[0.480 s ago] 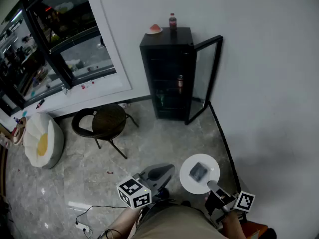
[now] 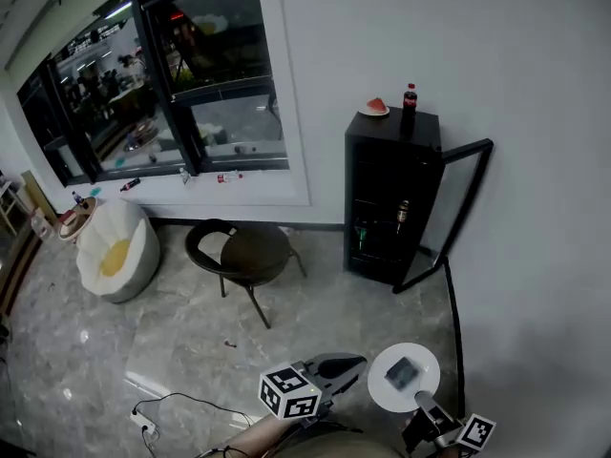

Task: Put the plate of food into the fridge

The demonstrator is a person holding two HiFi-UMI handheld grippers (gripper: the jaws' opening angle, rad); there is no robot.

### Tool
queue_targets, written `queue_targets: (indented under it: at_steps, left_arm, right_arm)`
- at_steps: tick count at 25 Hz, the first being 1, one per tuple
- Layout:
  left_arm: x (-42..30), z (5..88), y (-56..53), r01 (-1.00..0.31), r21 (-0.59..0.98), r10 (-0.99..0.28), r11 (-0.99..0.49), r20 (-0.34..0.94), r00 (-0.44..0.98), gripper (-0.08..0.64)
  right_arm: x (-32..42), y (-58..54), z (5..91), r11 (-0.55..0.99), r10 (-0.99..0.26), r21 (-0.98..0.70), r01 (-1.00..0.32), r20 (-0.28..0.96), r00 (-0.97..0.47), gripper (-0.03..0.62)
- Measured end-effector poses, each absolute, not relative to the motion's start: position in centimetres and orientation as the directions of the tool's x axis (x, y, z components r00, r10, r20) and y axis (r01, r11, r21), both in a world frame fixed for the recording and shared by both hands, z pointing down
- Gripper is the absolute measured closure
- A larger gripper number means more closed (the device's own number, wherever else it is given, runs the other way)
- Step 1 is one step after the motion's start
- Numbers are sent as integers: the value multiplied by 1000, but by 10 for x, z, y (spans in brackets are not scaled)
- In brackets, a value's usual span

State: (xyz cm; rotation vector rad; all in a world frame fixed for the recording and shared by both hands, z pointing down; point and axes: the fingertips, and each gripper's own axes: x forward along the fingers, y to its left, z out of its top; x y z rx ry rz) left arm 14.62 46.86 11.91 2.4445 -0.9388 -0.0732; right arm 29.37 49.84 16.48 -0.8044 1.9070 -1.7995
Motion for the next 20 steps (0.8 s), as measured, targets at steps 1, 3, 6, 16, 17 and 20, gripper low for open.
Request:
queue_targets:
  at_steps: [1,3,6,16,17,20]
  left_arm:
    - [143,121,469,-609,486,-636,-627,131,760,548]
    - [133,119,471,-604,481,-632,-636,124,765,548]
    - [102,111,473,-615,458,-646,-641,110,755,548]
    - [74,117,444,-608,485,-646,-629,110,756,548]
    - [69,118,441,-616,478,-650,-626,116,751,548]
    - [52,116,432,-636,447,-662,-629,121,740,548]
  right_arm:
    - [292,498,165,11,-651,-991,-134,94,-753,563]
    - [288,497,167,34,-658,-988,-152,92,-748,563]
    - [262,494,168,87,-639,-981,-171,77,-765,563]
    - [219,471,158,42,-632,-985,-170,106,-768,563]
    - [214,469,158,42,-634,-985,-169,105,-766,563]
    - [201,462,154,50,-640,-984,-173,101,-761,563]
